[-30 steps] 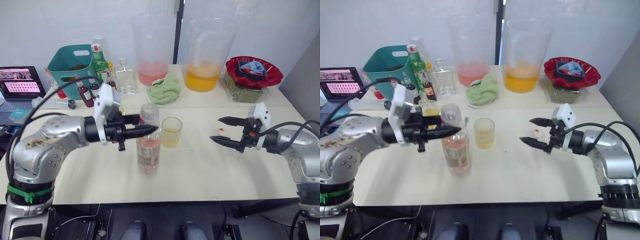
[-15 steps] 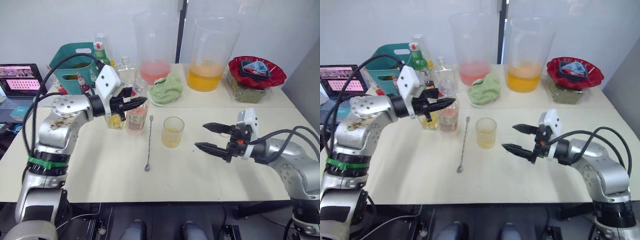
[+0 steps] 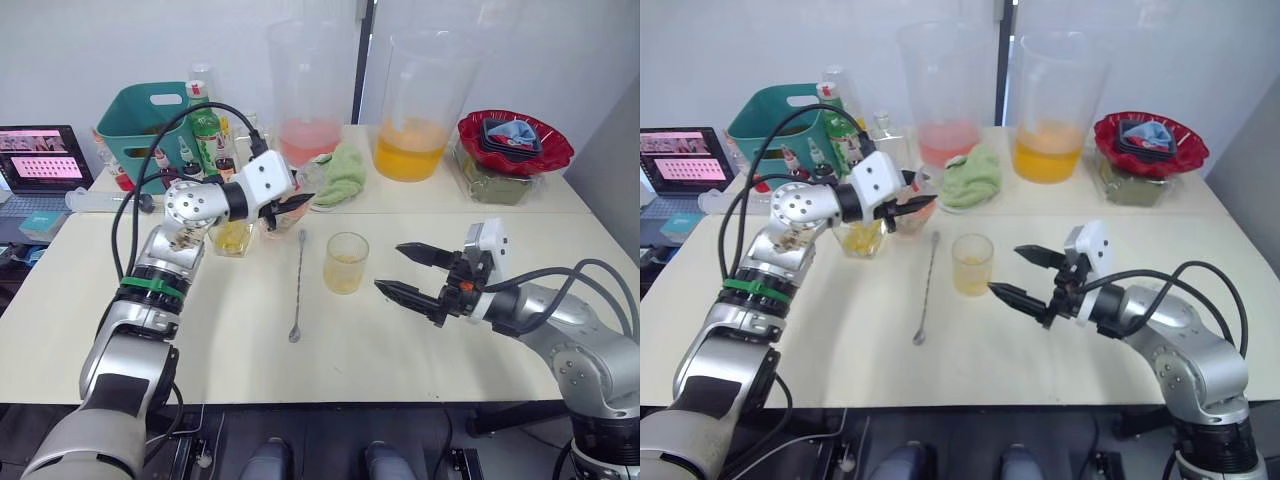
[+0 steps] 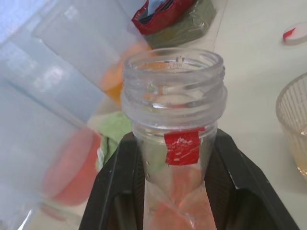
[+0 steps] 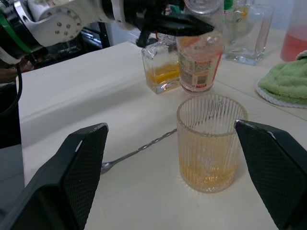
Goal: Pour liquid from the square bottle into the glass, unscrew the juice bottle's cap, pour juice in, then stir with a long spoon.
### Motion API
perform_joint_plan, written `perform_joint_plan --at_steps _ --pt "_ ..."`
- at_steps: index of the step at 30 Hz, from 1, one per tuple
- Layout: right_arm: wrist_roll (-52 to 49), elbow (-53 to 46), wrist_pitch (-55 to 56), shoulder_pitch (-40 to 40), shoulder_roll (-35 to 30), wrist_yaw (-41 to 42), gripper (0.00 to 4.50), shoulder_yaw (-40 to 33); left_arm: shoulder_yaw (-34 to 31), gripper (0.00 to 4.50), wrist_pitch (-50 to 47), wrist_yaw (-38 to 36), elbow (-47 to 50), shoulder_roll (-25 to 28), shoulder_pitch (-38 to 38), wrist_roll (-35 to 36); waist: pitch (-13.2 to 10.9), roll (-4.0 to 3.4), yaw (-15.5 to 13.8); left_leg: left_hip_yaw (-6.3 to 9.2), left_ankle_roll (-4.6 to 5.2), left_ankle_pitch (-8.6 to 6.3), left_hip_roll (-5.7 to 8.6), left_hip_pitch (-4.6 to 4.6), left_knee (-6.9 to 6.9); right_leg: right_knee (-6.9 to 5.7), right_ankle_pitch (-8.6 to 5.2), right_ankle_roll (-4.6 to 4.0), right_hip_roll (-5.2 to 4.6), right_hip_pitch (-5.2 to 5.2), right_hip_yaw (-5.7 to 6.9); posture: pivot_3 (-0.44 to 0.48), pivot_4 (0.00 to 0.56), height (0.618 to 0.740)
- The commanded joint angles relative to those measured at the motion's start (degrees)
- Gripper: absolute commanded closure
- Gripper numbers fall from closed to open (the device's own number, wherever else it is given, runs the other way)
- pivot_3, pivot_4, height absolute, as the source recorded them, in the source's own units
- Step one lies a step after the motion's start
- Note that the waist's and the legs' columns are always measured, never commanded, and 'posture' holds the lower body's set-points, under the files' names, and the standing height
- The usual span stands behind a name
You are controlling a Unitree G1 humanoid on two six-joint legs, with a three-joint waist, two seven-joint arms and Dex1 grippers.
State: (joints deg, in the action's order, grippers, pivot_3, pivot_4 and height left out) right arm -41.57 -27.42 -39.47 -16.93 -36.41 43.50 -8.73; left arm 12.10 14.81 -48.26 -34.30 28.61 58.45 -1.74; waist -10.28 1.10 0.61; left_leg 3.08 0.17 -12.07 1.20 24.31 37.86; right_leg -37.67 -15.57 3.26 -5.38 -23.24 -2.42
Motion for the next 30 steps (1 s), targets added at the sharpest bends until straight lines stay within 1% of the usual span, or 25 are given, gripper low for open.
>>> perform_joint_plan --at_steps 1,6,10,13,16,19,25,30 --pt "-0.87 -2.52 -0.12 0.38 0.23 -1.41 0.06 -0.16 0.59 3.24 9.05 4.41 -3.16 -0.46 3.72 -4.85 0.0 0.0 0.03 0.0 0.0 0.0 0.01 0.01 0.0 0.0 0.0 0.0 0.0 0.0 0.0 0.0 0.15 0.74" --pt "-0.2 -3.36 -0.62 1.0 -0.92 -3.04 0.06 0.15 2.48 3.24 16.93 9.2 -7.16 -1.38 5.22 -10.86 -0.01 0.01 0.07 0.0 0.0 0.0 0.01 0.01 0.0 -0.04 0.0 0.0 0.01 -0.03 0.0 0.0 0.15 0.74" --pt "0.09 -4.11 -1.23 1.56 -1.43 -5.08 0.06 0.01 4.06 3.24 22.09 15.02 -9.04 -1.74 5.78 -16.44 -0.01 0.02 -0.09 0.01 0.0 0.0 0.04 0.02 0.0 -0.08 0.0 0.01 -0.02 -0.01 0.0 0.0 0.15 0.74" --pt "0.14 -4.41 -1.63 1.62 -1.49 -6.28 0.06 0.05 6.32 3.24 26.67 21.15 -9.49 -0.88 5.7 -22.92 -0.01 0.02 -0.03 0.01 0.0 0.0 0.06 0.0 0.01 -0.09 0.01 0.02 -0.03 -0.01 0.0 0.0 0.15 0.74" --pt "-0.05 -4.66 -1.93 1.67 -1.27 -7.01 0.06 0.03 7.84 3.24 29.11 25.43 -10.56 -0.57 5.76 -26.98 -0.01 0.02 0.0 0.01 0.0 0.0 0.06 0.01 0.01 -0.17 0.01 0.01 -0.03 -0.02 0.0 0.0 0.15 0.74" --pt "-0.38 -5.15 -2.11 1.94 -0.98 -7.79 0.06 -0.05 8.91 3.24 29.79 27.75 -12.02 -0.81 6.22 -29.22 -0.01 0.02 0.02 0.01 0.0 0.0 0.06 0.01 0.01 -0.29 0.01 0.02 -0.03 -0.02 0.0 0.0 0.15 0.74" --pt "-1.23 -6.16 -2.64 2.72 -1.38 -8.53 0.06 -0.38 10.02 3.24 28.62 28.73 -13.06 -1.46 6.69 -31.22 -0.01 0.02 0.01 0.01 0.0 0.0 0.06 0.01 0.01 -0.31 0.0 0.02 -0.02 -0.02 0.01 0.0 0.15 0.74" --pt "-0.77 -6.04 -2.55 3.2 -1.92 -9.17 0.06 -0.73 11.01 3.24 29.48 31.28 -12.92 -0.72 6.67 -34.25 -0.01 0.02 0.05 0.01 0.0 0.0 0.06 0.0 0.02 -0.32 0.0 0.02 -0.02 -0.02 0.01 0.0 0.15 0.74"
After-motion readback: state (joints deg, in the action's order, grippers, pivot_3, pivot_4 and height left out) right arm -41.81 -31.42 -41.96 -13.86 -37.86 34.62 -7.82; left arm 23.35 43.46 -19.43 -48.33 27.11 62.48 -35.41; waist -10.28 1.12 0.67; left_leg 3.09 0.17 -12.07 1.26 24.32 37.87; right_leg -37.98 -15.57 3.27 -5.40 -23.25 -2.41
